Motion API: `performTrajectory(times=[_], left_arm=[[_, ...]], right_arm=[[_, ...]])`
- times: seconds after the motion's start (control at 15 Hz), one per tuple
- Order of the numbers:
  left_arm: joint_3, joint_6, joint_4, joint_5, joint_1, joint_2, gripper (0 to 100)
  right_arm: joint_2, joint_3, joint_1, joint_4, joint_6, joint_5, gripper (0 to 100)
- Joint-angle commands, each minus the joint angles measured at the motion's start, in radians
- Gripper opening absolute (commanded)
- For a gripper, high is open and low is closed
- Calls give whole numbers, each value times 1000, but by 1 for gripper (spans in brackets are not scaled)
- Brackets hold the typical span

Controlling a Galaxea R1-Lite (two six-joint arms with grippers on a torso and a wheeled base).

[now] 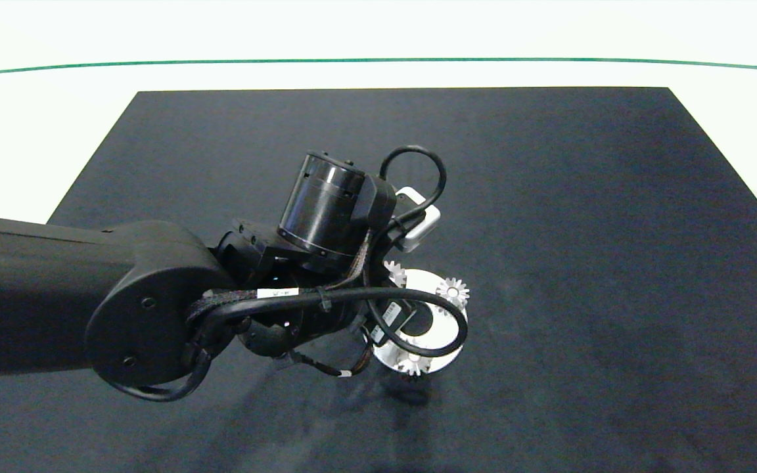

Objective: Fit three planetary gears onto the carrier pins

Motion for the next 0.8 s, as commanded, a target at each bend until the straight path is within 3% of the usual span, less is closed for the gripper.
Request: performTrajectory(times=[0.07, 0.53, 0.8], left_arm=[[-6, 10, 0, 3, 8, 20, 0], [0, 44, 2, 2, 30, 24, 0], [4, 44, 0, 2, 30, 27, 0]], right_arm=[[0, 0, 0, 2, -2, -1, 100], [-3, 0, 2, 2, -2, 0, 100], [-1, 2, 2, 2, -2, 0, 100]])
